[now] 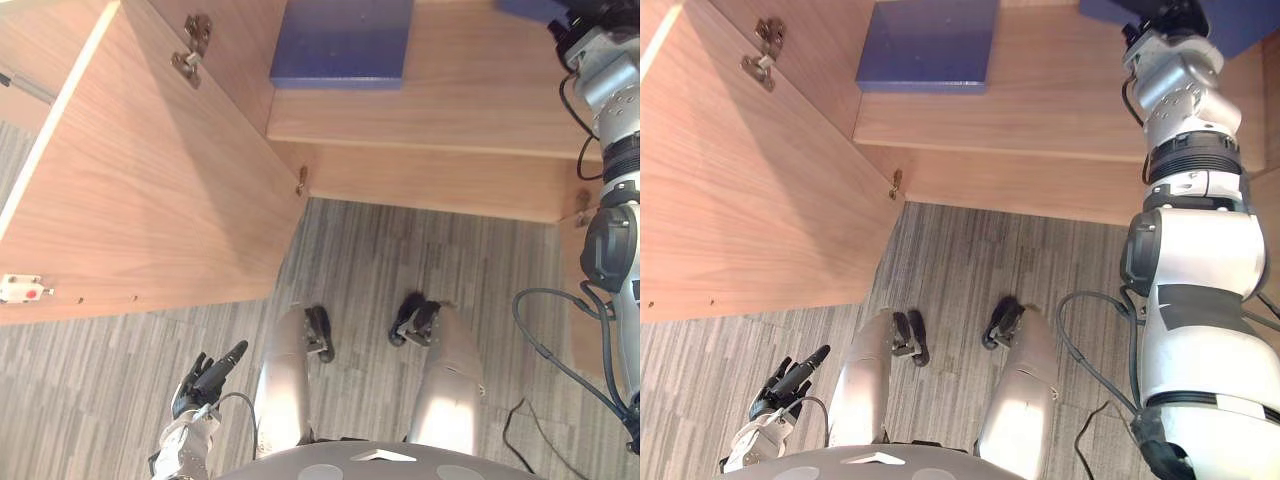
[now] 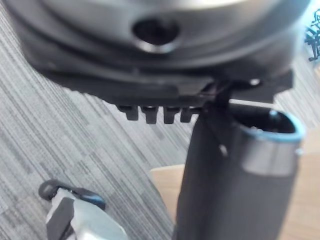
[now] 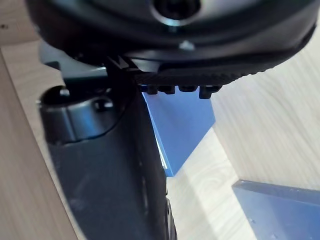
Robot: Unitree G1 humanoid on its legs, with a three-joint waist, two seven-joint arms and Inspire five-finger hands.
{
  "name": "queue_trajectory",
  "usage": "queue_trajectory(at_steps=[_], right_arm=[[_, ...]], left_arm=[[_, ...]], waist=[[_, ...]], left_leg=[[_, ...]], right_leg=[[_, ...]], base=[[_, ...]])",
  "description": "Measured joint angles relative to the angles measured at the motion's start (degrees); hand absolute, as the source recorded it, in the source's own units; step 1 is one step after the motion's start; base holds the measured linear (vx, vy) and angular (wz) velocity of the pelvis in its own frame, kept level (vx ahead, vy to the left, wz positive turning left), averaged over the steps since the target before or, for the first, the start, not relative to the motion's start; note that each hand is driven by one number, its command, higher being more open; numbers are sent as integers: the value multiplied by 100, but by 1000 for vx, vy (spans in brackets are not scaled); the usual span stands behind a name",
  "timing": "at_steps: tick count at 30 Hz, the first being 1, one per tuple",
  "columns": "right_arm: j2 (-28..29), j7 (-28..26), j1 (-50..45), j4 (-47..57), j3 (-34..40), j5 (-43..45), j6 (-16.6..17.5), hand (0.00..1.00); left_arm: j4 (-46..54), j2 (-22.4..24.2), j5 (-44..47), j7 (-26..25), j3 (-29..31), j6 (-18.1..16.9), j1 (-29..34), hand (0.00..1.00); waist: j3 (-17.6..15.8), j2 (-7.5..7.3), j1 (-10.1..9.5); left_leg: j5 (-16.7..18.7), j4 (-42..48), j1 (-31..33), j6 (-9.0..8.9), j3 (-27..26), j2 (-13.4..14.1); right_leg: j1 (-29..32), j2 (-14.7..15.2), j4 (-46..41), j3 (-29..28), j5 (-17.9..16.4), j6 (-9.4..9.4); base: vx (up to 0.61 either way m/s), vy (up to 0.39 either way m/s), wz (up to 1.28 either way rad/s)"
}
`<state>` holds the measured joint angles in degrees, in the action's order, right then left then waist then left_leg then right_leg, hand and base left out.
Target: Walk over to the cabinet, pick up the folder, carry it to the office cabinet, place the folder inside the office cabinet, then close the office cabinet door
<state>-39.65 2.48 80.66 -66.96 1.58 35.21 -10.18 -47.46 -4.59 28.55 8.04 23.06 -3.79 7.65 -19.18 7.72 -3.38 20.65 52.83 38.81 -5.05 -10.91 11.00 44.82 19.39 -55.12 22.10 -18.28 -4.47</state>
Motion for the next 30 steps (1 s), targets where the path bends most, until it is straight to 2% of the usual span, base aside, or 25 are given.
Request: queue_trajectory(at_steps=[3, 8, 15, 18, 21, 23, 30], right_arm=[[1, -574, -144, -45, 12, -1246, -186, 100], [-48, -1274, -589, -45, 289, -2436, -365, 100], [-61, -1775, -1182, -13, 1177, -2903, -407, 100], [-64, -2063, -1585, 58, 1372, -3512, -401, 100], [-67, -2422, -2085, 200, 1402, -4211, -390, 100], [-67, -2625, -2359, 441, 1398, -4543, -174, 100], [-146, -2658, -2416, 591, 977, -4791, -43, 100]], left_arm=[[-42, -14, -190, 53, 242, 115, -116, 100], [-36, -118, -292, 274, 627, 203, -142, 100], [-36, -451, -477, 451, 950, 329, -142, 100], [-32, -575, -574, 533, 953, 397, -142, 100], [-32, -619, -758, 649, 954, 408, -146, 100], [-45, -619, -882, 696, 951, 408, -157, 100], [-245, -618, -879, 696, 885, 405, -261, 100]], waist=[[78, -33, 34], [179, -60, 40], [180, -60, 5], [180, -60, -16], [180, -60, -15], [180, -59, 7], [183, -56, 23]], left_leg=[[4, -169, -238, 2, -51, 7], [64, -223, -381, 35, -67, -27], [102, -192, -388, 84, -119, -36], [101, -190, -362, 84, -131, -36], [102, -186, -325, 83, -134, -33], [120, -171, -308, 81, -158, -31], [170, -93, -274, 90, -207, -26]], right_leg=[[-222, -60, 171, 8, 55, -15], [-359, -52, 238, 2, 64, 6], [-341, -47, 243, -47, 46, 69], [-298, -49, 231, -61, 41, 78], [-254, -54, 220, -67, 41, 79], [-209, -62, 204, -102, 41, 79], [-127, -91, 170, -170, 44, 103]], base=[[67, 59, -6], [51, 57, -1], [-11, 35, -2], [0, 0, 0], [0, 0, 0], [4, 25, -6], [-16, 25, -5]])
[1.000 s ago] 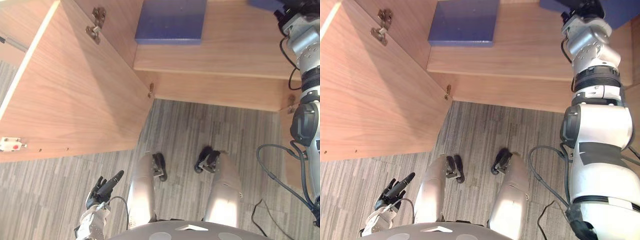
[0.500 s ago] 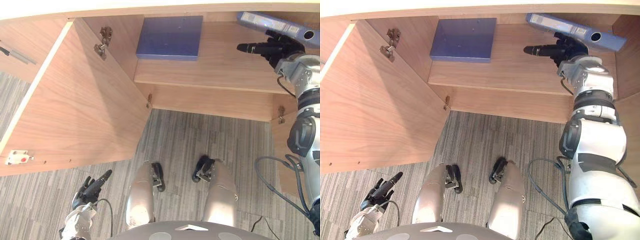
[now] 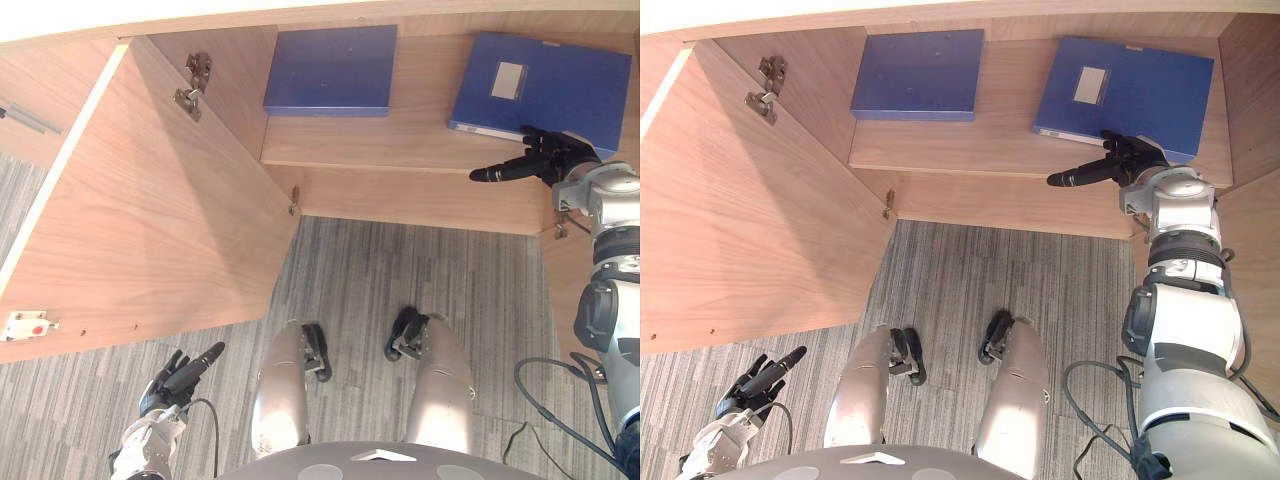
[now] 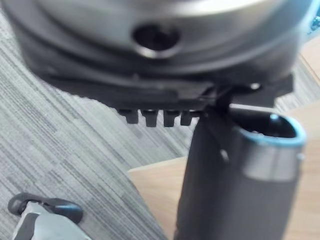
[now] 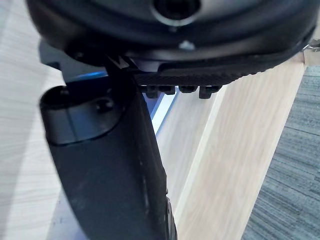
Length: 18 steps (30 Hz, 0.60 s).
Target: Walk over to the cabinet, pick up the folder, carry it to the office cabinet, place the folder inside the office cabinet, then close the office cabinet door
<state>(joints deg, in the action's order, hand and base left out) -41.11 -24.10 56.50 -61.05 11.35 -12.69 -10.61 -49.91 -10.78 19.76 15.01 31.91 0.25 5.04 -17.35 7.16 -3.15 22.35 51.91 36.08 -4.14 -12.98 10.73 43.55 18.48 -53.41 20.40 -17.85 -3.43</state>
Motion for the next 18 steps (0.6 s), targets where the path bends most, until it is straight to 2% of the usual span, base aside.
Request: queue_trajectory(at_steps=[5, 10, 13, 18], right_arm=[[-51, 111, -5, 62, -69, -180, 50, 100], [-154, 673, 13, 122, -84, -266, 92, 100], [-154, 1007, 147, 127, -327, -266, 96, 100], [-154, 1093, 640, 172, -774, -276, 102, 100]], left_arm=[[-21, 51, 3, -11, -65, -1, -29, 100], [-35, 251, 18, -205, -242, -20, -44, 100], [-37, 463, 35, -346, -303, -39, -79, 100], [-39, 672, 56, -500, -313, -143, -130, 100]], waist=[[10, 7, 2], [66, 73, -20], [145, 86, -22], [145, 87, 6]], left_leg=[[-6, 3, 53, 7, 10, -6], [-11, -23, 88, 18, 4, -15], [-22, -48, 134, 36, -56, -27], [-72, -122, 133, 48, -125, -60]], right_leg=[[40, 15, -7, 8, 11, -10], [80, 35, 13, -2, 42, 3], [182, 44, 16, -55, 72, 15], [263, 55, 24, -130, 106, 6]], base=[[-1, 5, 1], [-3, 19, 1], [-4, 34, -4], [-2, 5, -1]])
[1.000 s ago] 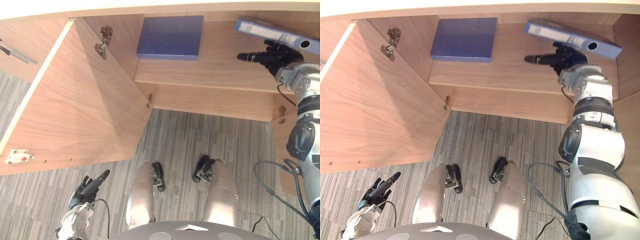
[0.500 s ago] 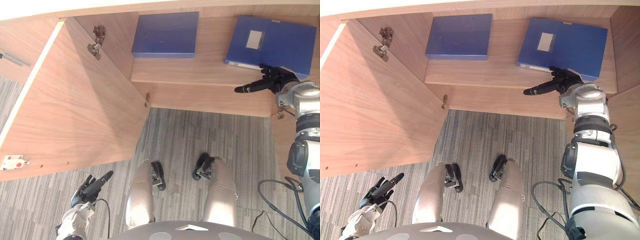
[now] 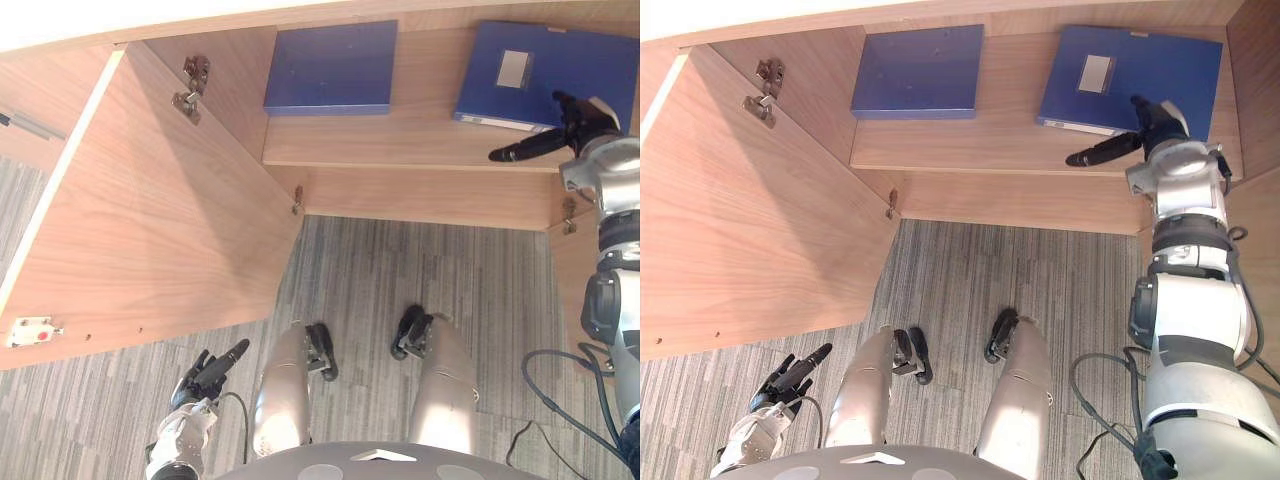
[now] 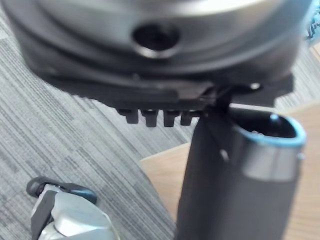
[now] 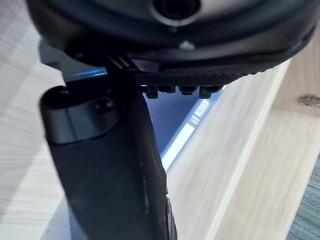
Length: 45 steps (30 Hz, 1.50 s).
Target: Walk over to the cabinet, pick up the folder, carry it to the office cabinet, place the folder inside the office cabinet, then close the office cabinet door
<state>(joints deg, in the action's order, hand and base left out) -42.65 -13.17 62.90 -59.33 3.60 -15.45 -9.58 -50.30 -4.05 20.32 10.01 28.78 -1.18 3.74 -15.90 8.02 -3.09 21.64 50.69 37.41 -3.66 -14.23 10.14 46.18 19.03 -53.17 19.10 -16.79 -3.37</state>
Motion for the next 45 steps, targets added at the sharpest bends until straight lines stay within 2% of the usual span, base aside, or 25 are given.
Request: queue_trajectory(at_steps=[8, 10, 12, 17, 26, 32, 36, 42, 45], right_arm=[[-20, -15, 206, 58, -729, -1, 159, 100], [-44, -33, 207, 31, -972, 1, 310, 100], [-270, -233, 224, 31, -1354, 15, 449, 100], [-580, -359, 456, 52, -1789, 22, 700, 100], [-946, -382, 703, 128, -2231, -94, 918, 100], [-1121, -79, 948, 103, -2217, -1627, 911, 100], [-1154, 125, 916, 175, -2036, -3058, 902, 100], [-1086, 128, 603, 362, -1487, -3499, 870, 100], [-1023, 116, 393, 401, -1364, -3853, 851, 100]], left_arm=[[-152, 113, 256, -117, -366, -121, 10, 100], [-152, 114, 266, -119, -366, -124, 33, 100], [-149, 107, 306, -89, -366, -135, 69, 100], [-147, -37, 447, 19, -482, -148, 137, 100], [-111, -175, 454, 159, -619, -223, 137, 100], [-82, -129, 457, 122, -715, -251, 120, 100], [-104, -10, 456, -67, -684, -226, 83, 100], [-82, 39, 454, -241, -215, -228, -328, 100], [-62, 38, 430, -241, -111, -228, -394, 100]], waist=[[-9, -4, -3], [-49, -1, -4], [-64, 6, -45], [-209, 33, -57], [-385, 71, -69], [-531, 92, -124], [-571, 87, -131], [-597, 48, -121], [-655, -42, -73]], left_leg=[[-157, -181, 204, -1, -16, -93], [-180, -209, 239, -6, -14, -105], [-221, -294, 238, 6, -6, -146], [-269, -360, 352, 10, -33, -176], [-375, -511, 466, 66, -91, -288], [-574, -744, 564, 68, -100, -382], [-635, -813, 600, 28, -82, -396], [-607, -776, 580, 29, -65, -321], [-534, -735, 462, 49, -71, -279]], right_leg=[[248, 73, 49, 5, 41, -20], [287, 81, 60, 12, 51, -32], [292, 100, 94, 14, 58, -20], [433, 119, 133, -3, 89, -16], [642, 219, 127, -63, 104, 35], [775, 275, 229, -40, 178, 30], [795, 272, 283, -3, 215, -19], [690, 160, 430, 26, 322, -32], [539, 101, 482, 22, 336, -9]], base=[[-13, 7, 6], [-4, 11, 6], [-2, 16, 7], [-1, 4, 1], [-38, 21, 4], [-42, 20, 9], [-21, 39, 4], [-14, 63, -6], [-17, 70, -11]])
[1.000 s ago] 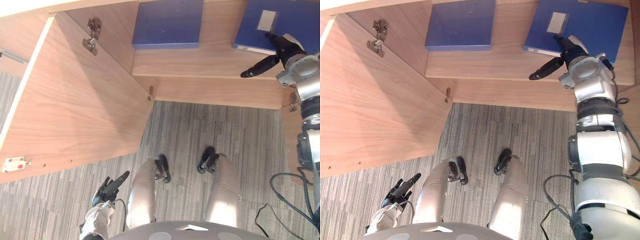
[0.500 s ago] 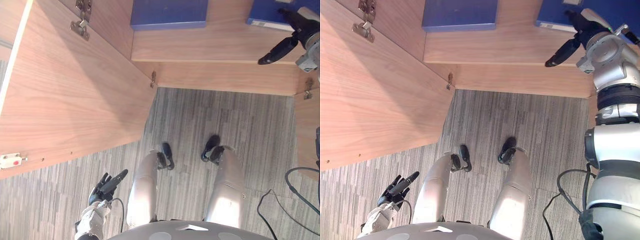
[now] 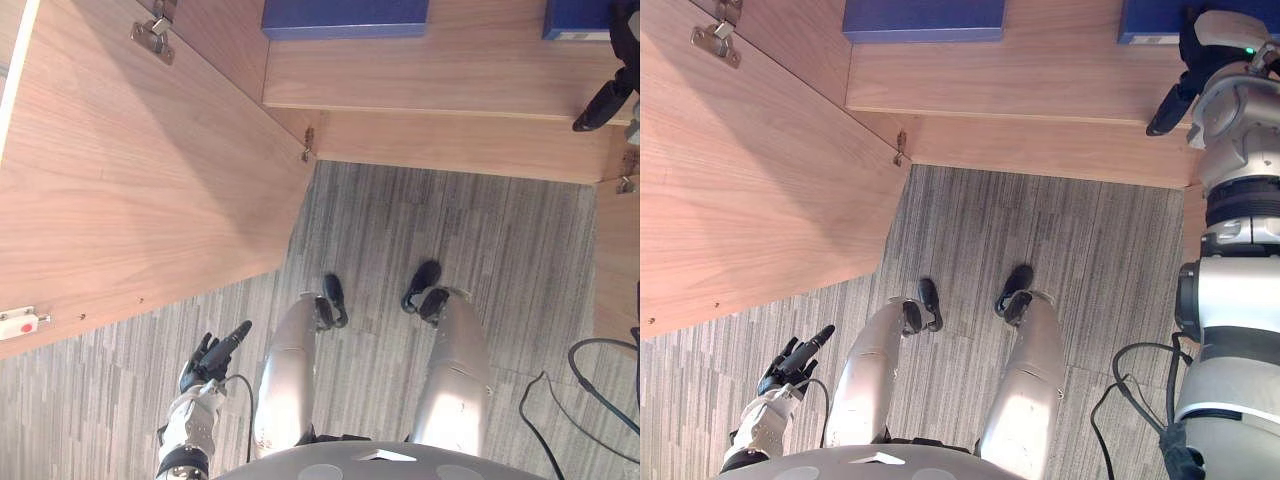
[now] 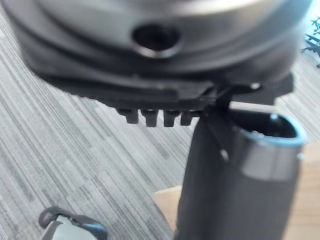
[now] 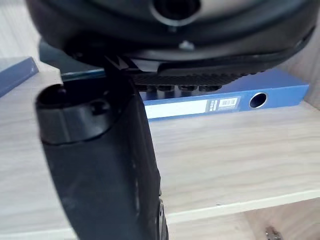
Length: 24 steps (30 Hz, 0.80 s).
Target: Walk over to the cabinet, pick up the folder, carry it to the office cabinet, place the folder inside the office cabinet, then close the office cabinet door
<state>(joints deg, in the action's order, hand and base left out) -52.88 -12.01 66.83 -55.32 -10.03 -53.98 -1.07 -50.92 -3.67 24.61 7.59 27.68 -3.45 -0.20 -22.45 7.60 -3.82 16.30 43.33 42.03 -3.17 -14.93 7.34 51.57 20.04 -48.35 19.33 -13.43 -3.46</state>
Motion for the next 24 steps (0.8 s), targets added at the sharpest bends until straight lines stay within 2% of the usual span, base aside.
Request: queue_trajectory(at_steps=[4, 7, 9, 12, 14, 17, 20, 24], right_arm=[[153, -121, -27, 40, -14, -133, -152, 100], [553, -51, -9, 392, -99, 161, -493, 100], [1029, 270, -16, 1004, -174, 381, -796, 100], [1331, 737, -98, 2087, -159, 351, -1068, 100], [1511, 1161, -234, 2668, 28, 253, -1210, 100], [1532, 1663, -446, 3262, 316, 229, -1429, 100], [1535, 2005, -756, 3543, 666, 60, -1569, 100], [1591, 2135, -1261, 3556, 739, 37, -1571, 100]], left_arm=[[3, -27, -20, -44, 69, 40, -17, 100], [-116, 41, 22, -278, 146, 94, -277, 100], [-138, 230, 28, -546, 135, 74, -546, 100], [-140, 598, 32, -720, 121, 54, -910, 100], [-127, 642, 55, -829, 116, -33, -948, 100], [-154, 645, 56, -912, 121, -42, -910, 100], [-165, 642, 52, -961, 127, -43, -829, 100], [-256, 612, 2, -963, 133, -53, -700, 100]], waist=[[-86, -136, 94], [-129, -205, 131], [-135, -216, 292], [-149, -238, 405], [-184, -296, 398], [-187, -303, 395], [-183, -311, 394], [-159, -352, 392]], left_leg=[[123, 83, -142, 26, -121, 99], [243, 188, -237, 34, -307, 235], [349, 333, -262, 47, -380, 328], [416, 374, -390, 45, -416, 336], [460, 360, -609, 32, -422, 356], [477, 317, -830, 37, -418, 355], [486, 307, -970, 50, -385, 365], [486, 198, -1254, 52, -384, 378]], right_leg=[[-98, -132, 79, -120, 47, 61], [-96, -306, 154, -278, 153, 47], [-89, -404, 145, -372, 185, 61], [-146, -450, 139, -460, 216, 83], [-335, -516, 155, -505, 217, 86], [-579, -530, 228, -490, 218, 94], [-794, -553, 333, -447, 253, 148], [-1111, -601, 499, -411, 291, 201]], base=[[-25, 67, -24], [-36, 70, -44], [-42, 59, -38], [-43, 44, -24], [-38, 12, -17], [-59, 19, -6], [-59, 34, 0], [-48, 33, -5]])
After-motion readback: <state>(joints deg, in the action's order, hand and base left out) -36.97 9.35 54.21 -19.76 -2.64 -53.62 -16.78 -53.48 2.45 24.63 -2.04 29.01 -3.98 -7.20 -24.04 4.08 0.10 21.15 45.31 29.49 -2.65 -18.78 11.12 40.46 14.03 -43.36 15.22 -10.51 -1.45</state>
